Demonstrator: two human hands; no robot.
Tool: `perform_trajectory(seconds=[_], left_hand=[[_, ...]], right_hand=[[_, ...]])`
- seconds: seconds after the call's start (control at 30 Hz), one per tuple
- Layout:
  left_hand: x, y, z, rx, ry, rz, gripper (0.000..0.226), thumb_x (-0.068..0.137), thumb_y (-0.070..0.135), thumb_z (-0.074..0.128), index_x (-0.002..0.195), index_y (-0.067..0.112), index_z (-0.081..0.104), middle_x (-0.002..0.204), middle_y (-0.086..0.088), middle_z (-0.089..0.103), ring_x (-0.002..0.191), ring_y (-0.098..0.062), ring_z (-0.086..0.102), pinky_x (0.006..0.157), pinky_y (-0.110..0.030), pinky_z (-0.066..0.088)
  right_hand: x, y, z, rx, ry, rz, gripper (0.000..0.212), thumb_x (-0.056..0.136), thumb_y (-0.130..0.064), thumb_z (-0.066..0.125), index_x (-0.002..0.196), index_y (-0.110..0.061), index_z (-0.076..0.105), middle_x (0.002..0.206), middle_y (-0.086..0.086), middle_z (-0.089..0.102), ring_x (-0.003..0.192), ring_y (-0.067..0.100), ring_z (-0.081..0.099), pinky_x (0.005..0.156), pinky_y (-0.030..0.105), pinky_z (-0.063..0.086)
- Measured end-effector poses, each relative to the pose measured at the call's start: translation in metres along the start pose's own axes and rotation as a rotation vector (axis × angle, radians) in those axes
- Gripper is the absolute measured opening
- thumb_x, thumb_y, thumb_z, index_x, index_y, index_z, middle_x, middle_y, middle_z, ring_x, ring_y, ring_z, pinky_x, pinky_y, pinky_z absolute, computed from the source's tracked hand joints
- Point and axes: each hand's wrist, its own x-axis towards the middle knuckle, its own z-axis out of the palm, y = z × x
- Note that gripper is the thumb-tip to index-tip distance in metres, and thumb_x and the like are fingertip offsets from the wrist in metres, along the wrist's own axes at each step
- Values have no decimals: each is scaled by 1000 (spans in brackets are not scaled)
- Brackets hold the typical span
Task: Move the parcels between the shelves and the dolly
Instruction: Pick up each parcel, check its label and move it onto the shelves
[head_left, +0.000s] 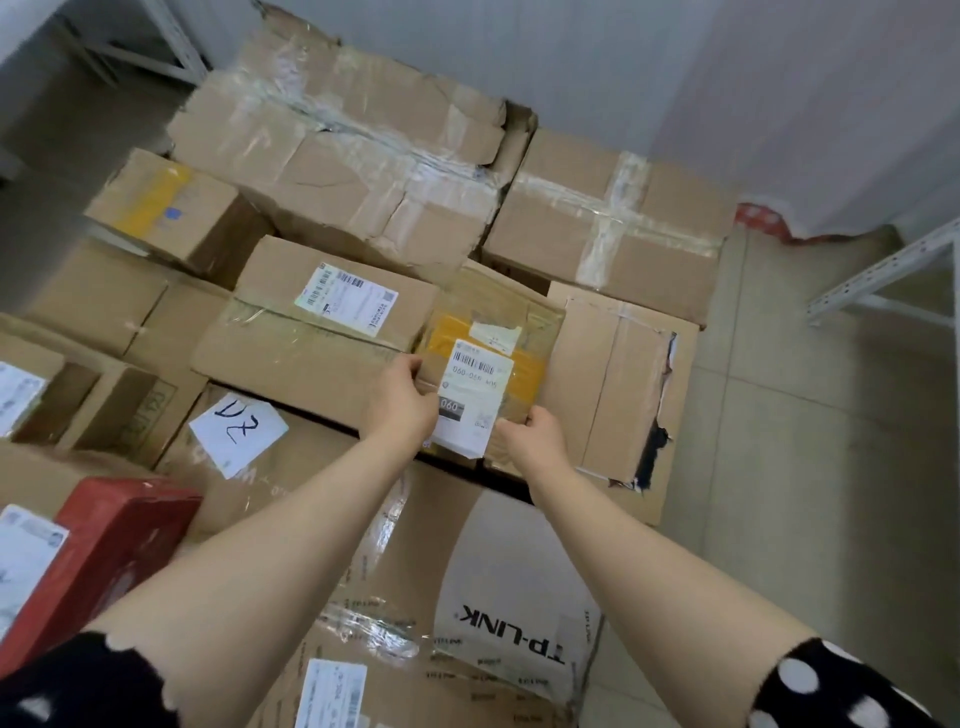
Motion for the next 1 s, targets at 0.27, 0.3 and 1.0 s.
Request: perform_trajectory(seconds=[0.27,0.3,1.0], left_hand=[[10,-17,11,237,-24,-11,38,91,11,52,130,14,52,126,-12,53,114,-32,52,93,-39,44],[12,-19,12,261,-38,-9,35,92,11,50,127,13,52,124,-13,50,112,-33,52,91,-39,43],[5,-50,38,799,-411,258,58,98,19,41,150,33,22,161,-4,-2,146,-21,12,108,-36,32]], right_hand=[[3,12,13,-184,64,17,16,89,-23,48,75,-19,40,75,-5,47,72,17,45,64,31,36],[3,13,15,-201,61,2,14,89,-22,47,77,-19,41,80,-3,50,74,18,46,65,31,37],[10,38,23,-1114,-292,-361,79,92,2,43,153,-28,5,158,-1,-23,147,22,-14,119,37,15]])
